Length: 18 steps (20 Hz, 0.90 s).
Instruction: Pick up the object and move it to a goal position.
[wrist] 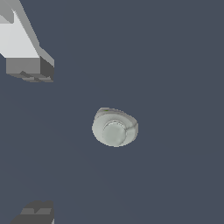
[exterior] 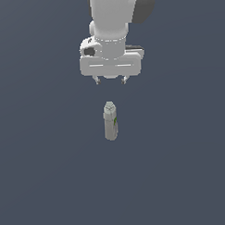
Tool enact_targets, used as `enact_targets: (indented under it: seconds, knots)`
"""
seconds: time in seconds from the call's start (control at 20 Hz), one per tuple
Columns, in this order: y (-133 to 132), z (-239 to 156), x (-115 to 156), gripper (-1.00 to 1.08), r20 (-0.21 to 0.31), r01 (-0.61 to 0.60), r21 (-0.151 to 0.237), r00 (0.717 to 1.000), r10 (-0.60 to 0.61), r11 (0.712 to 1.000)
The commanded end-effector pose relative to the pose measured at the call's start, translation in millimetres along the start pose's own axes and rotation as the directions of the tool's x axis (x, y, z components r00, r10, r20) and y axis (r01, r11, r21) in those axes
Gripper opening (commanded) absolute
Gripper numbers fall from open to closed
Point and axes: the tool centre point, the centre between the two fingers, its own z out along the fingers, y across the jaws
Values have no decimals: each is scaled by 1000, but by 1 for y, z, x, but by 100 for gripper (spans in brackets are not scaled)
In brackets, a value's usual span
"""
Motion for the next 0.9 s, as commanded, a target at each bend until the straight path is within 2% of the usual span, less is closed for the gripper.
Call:
enact_targets:
  seconds: [0.0, 0.45, 0.85]
  knots:
    - [0, 0, 0, 100, 0, 0, 0, 1000, 0, 1000]
    - [-15, -1, -1, 100, 4, -18, 28, 1000, 18, 999]
    - [-14, 0, 0, 100, 4, -23, 27, 1000, 23, 999]
